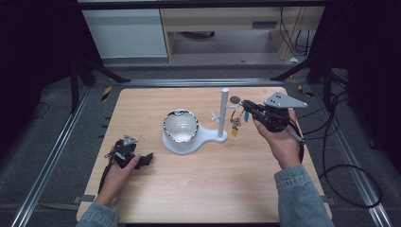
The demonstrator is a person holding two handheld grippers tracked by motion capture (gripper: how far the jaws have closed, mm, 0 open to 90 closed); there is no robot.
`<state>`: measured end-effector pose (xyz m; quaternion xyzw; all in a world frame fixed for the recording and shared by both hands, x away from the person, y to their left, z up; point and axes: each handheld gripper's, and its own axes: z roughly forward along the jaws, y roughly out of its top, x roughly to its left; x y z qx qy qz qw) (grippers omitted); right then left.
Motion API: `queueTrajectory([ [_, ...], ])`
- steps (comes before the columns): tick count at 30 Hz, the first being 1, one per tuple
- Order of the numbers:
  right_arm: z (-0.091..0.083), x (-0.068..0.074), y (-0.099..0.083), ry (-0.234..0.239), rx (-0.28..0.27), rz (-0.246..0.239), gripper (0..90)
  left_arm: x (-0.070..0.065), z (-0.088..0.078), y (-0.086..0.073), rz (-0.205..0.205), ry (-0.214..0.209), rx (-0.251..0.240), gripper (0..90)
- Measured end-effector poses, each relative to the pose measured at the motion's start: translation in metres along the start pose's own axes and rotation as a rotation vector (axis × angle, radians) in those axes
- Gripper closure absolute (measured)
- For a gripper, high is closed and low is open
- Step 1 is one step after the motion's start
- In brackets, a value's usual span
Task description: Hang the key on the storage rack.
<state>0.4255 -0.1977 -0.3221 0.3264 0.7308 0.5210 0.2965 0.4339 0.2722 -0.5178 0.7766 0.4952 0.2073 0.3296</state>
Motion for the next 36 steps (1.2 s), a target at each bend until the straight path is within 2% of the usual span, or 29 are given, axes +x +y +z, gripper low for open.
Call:
queueTrajectory([
  [36,0.013,-0.003,-0.003,0.019,0.011,0.026,85.5,0.0,0.0,0.0,0.0,0.0,0.0,0.0],
])
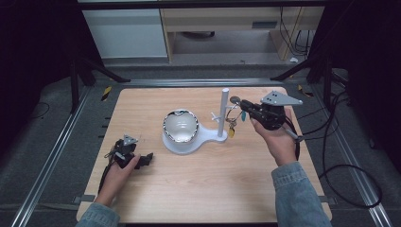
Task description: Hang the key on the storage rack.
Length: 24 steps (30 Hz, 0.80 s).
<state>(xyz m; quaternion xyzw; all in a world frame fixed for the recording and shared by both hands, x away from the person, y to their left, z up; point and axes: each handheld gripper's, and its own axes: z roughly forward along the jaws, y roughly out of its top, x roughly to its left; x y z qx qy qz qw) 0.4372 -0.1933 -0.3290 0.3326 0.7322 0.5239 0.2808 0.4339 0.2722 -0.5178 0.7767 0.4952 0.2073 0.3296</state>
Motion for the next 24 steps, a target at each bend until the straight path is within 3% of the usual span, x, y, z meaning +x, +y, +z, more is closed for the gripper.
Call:
queueTrajectory([
  [24,0.0073,-0.0094,-0.0047,0.007,0.016,0.03,85.3,0.0,0.0,0.0,0.0,0.0,0.0,0.0],
])
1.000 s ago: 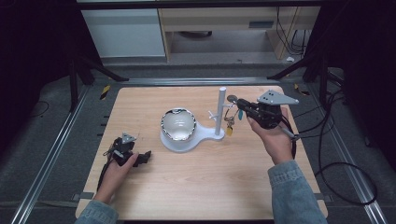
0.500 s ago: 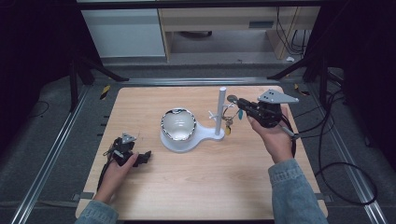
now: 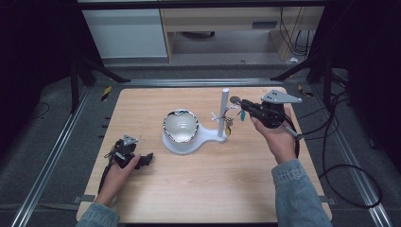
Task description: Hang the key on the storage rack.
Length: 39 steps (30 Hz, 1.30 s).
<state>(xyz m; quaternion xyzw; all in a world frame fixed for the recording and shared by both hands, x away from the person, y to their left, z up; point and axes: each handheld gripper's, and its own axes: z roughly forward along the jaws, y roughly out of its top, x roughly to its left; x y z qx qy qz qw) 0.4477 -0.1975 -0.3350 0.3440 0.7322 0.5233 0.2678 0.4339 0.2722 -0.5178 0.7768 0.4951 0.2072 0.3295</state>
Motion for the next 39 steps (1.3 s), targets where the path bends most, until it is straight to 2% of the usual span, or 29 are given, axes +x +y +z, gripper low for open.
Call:
queueTrajectory([
  [19,0.0041,-0.0037,-0.0038,0.005,0.012,0.022,85.0,0.0,0.0,0.0,0.0,0.0,0.0,0.0],
  [39,0.0052,-0.0073,-0.0067,-0.013,0.025,0.028,82.7,0.0,0.0,0.0,0.0,0.0,0.0,0.0],
])
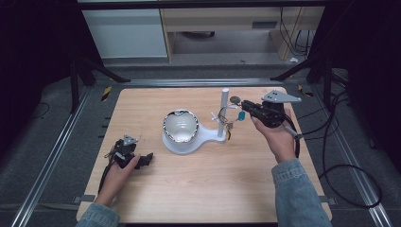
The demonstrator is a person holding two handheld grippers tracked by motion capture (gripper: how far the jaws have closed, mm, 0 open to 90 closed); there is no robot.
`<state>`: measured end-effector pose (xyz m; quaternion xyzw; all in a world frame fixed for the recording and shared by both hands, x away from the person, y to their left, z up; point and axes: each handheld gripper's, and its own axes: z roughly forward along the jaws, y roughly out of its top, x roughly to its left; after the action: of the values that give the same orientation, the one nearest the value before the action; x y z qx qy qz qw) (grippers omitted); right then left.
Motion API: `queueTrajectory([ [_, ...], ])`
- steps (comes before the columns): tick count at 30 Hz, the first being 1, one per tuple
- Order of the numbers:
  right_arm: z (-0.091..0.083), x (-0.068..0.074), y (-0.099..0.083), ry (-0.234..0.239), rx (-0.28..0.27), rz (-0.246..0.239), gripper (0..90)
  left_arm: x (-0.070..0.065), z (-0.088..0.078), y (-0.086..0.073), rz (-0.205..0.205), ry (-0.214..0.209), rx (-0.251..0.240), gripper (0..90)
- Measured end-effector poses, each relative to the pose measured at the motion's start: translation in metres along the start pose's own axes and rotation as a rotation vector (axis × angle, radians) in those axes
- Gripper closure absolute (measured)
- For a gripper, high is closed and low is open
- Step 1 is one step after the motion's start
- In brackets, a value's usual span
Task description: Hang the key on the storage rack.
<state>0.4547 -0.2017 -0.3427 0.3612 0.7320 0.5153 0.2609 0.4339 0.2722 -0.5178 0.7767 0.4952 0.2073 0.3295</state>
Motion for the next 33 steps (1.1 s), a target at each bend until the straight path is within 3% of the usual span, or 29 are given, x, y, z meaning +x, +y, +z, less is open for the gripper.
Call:
queueTrajectory([
  [11,-0.0016,-0.0023,-0.001,-0.015,0.005,0.003,78.5,0.0,0.0,0.0,0.0,0.0,0.0,0.0],
  [33,-0.0042,-0.0063,-0.0068,-0.135,0.028,-0.013,48.8,0.0,0.0,0.0,0.0,0.0,0.0,0.0],
])
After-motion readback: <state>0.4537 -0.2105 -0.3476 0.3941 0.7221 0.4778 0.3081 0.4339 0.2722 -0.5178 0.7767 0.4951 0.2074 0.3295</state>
